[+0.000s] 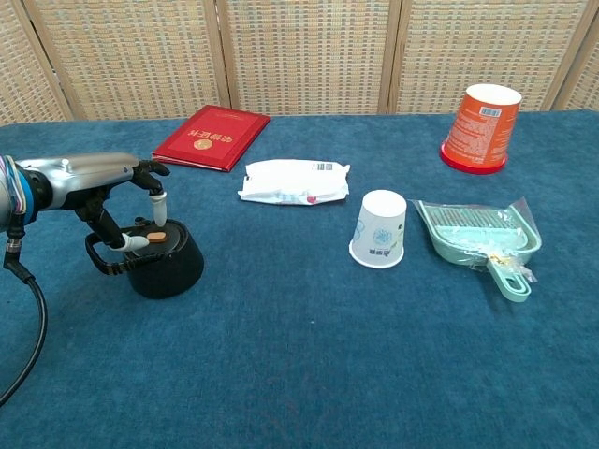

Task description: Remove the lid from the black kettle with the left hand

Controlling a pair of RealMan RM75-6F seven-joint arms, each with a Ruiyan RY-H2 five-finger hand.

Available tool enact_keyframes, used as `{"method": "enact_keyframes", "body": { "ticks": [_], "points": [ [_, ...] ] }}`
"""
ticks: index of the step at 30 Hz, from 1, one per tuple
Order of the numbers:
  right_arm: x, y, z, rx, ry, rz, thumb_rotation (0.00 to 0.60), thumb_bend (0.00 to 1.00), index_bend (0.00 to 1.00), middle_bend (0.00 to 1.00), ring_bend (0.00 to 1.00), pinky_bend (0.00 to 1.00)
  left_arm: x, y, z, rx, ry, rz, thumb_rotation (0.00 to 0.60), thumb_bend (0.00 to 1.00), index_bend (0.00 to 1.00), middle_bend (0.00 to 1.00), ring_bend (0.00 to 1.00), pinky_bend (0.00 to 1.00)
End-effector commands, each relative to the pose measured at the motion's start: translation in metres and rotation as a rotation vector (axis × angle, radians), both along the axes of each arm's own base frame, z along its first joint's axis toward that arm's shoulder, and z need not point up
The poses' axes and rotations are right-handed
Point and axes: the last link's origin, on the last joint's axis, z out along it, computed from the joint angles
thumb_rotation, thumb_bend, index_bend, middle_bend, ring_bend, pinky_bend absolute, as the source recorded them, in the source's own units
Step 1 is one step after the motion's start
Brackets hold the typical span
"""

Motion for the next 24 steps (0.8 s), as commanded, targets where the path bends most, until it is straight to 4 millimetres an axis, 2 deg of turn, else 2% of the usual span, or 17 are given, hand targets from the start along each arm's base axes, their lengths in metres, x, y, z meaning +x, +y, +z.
{"method": "enact_keyframes", "body": {
  "ticks": [1, 24],
  "points": [
    [0.0, 0.0, 0.0, 0.001, 0.0, 0.0, 0.6, 0.0, 0.0, 0.0, 0.0, 0.0, 0.0, 0.001, -0.001, 0.001, 0.001, 0.003, 0.6, 0.36, 0.44, 0.0, 0.0, 0.0],
    [-0.002, -0.002, 0.0, 0.006, -0.008, -0.008, 0.6, 0.0, 0.0, 0.0, 0.0, 0.0, 0.001, 0.004, -0.012, -0.013, 0.02, 0.013, 0.6, 0.36, 0.46, 0.0, 0.0, 0.0]
  ]
}}
